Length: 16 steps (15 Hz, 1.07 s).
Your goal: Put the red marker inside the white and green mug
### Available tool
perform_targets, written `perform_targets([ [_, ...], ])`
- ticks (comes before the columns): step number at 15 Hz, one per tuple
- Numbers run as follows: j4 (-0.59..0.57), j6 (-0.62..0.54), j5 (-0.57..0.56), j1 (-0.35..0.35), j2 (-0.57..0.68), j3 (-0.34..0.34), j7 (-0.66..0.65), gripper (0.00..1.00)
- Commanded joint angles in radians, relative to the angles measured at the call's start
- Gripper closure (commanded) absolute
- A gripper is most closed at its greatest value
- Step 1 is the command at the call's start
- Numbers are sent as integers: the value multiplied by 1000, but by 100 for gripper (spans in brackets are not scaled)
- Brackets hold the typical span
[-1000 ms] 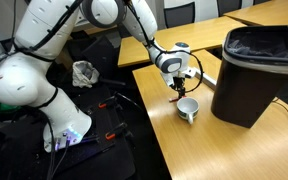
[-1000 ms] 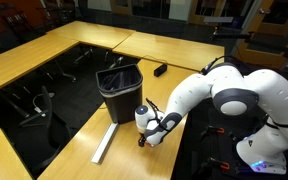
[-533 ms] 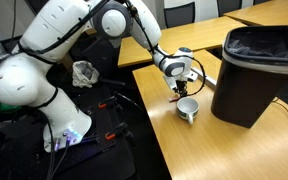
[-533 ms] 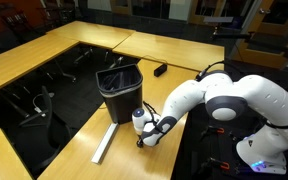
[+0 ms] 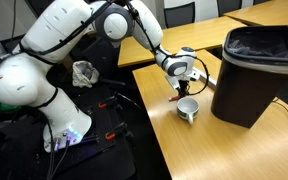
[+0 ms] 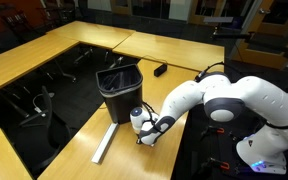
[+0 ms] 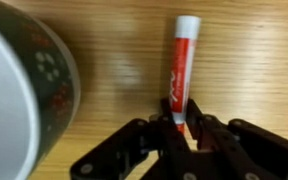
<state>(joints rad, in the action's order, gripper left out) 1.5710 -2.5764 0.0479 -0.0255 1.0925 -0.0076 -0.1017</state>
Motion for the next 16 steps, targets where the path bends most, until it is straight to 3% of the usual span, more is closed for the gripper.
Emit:
perform_targets([
  [1, -5, 66, -25, -58, -15, -60, -65, 99],
  [2, 20, 65, -21, -80, -38, -76, -103, 95],
  [9, 154, -34, -57, -335, -168, -309, -547, 95],
  [16, 231, -82, -182, -540, -165, -564, -983, 95],
])
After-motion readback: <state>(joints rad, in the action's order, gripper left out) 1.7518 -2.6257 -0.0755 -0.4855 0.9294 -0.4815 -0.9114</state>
